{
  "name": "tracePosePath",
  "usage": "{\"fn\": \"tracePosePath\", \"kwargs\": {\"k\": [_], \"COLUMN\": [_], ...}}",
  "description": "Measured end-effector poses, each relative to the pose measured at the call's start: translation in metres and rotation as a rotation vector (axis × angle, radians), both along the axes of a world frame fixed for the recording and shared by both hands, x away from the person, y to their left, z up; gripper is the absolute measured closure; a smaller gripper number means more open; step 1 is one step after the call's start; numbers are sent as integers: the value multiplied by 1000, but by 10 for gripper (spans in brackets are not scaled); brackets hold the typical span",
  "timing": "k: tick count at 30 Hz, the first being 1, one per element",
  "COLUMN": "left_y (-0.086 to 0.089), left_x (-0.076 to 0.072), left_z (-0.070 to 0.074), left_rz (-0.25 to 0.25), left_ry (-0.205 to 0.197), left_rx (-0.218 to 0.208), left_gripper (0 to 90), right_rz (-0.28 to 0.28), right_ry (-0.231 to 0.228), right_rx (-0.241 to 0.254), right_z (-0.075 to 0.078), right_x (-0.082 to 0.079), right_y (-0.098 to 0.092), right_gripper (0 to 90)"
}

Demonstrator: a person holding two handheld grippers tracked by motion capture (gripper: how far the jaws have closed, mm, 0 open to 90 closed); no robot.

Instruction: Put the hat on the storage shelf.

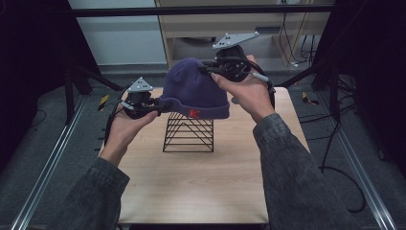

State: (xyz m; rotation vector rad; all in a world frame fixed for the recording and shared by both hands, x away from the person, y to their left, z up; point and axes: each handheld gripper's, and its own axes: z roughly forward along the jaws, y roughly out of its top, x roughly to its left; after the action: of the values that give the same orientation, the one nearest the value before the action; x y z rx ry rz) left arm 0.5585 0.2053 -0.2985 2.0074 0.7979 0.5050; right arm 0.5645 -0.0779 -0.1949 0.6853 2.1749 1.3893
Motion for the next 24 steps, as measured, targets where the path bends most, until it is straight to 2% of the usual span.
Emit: {"fn": "tracePosePath", "kwargs": {"k": [8,10,12,15,24], "left_y": [7,8,8,8,13], "left_x": [5,3,2,-1,-5], "left_z": [-7,-8,-11,-15,-23], "left_rz": [28,19,15,9,13], "left_ry": [7,8,17,18,23], "left_rx": [0,7,-7,6,17], "left_gripper": [672,671,671,668,666], "right_rz": [-19,-15,-11,-17,-2], "right_ry": [18,24,34,47,49], "right_rx": [-21,-20,-18,-29,-51], "right_z": [-13,-15,-19,-25,-32], "right_x": [10,12,13,14,14], "right_y": [8,8,9,10,12], "right_gripper": [807,807,807,807,806]}}
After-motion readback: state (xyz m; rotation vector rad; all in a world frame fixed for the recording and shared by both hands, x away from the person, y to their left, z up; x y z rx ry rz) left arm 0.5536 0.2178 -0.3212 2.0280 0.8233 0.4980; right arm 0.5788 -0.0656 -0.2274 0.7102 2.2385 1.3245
